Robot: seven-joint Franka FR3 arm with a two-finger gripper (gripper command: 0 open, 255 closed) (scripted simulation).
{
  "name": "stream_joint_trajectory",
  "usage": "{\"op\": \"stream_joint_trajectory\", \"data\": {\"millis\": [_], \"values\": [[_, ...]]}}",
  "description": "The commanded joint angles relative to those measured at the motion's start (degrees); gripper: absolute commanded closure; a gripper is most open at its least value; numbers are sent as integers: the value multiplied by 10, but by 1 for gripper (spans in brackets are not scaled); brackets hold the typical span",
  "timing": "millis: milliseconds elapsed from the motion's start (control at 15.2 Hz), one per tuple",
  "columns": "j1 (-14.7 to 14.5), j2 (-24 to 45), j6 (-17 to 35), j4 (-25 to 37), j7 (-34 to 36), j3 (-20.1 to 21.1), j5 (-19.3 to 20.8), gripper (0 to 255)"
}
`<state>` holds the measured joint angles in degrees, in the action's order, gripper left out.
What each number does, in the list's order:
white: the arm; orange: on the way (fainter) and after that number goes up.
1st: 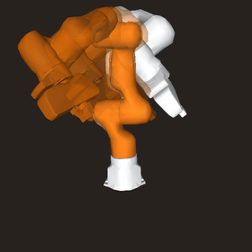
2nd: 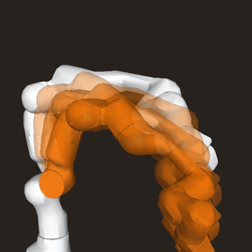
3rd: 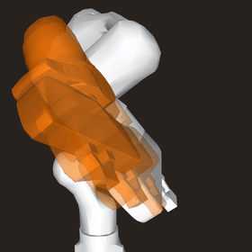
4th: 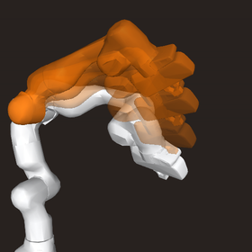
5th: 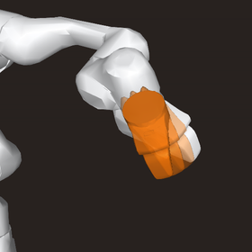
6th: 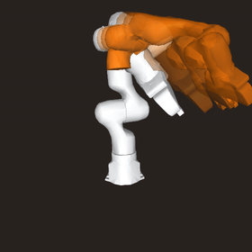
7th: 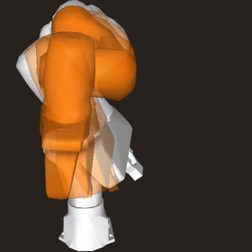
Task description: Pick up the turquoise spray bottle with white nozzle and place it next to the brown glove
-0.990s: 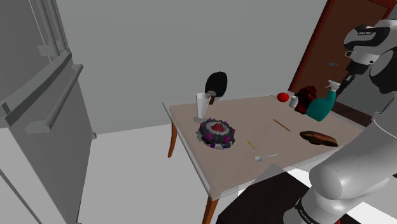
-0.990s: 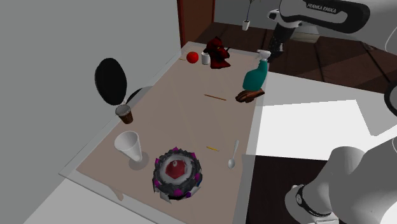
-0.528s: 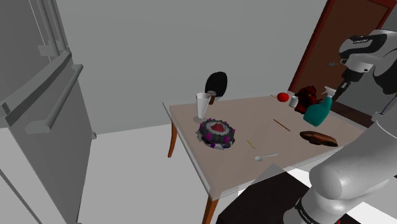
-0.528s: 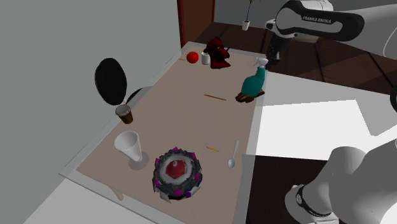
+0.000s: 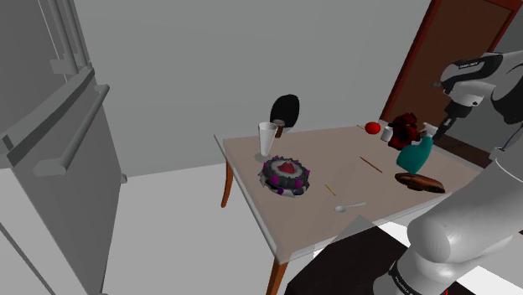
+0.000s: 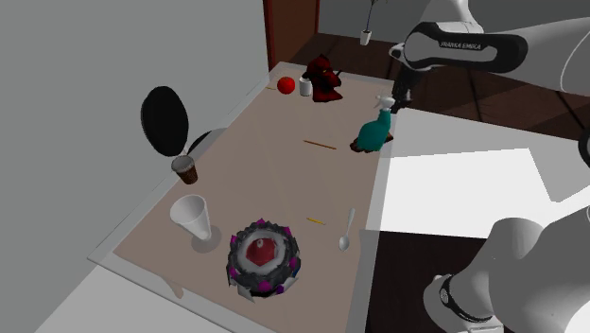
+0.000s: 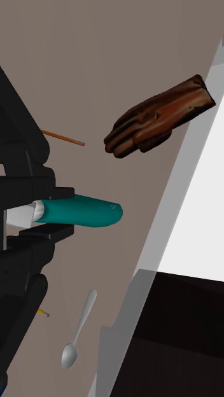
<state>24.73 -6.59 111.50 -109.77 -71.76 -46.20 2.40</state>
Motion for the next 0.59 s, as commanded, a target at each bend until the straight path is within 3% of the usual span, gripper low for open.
{"op": "stream_joint_trajectory", "data": {"millis": [0,528], "values": [[0,2,15,-14,0,0,-1,255],[1,16,76,-65,-10,-7,-12,255]]}}
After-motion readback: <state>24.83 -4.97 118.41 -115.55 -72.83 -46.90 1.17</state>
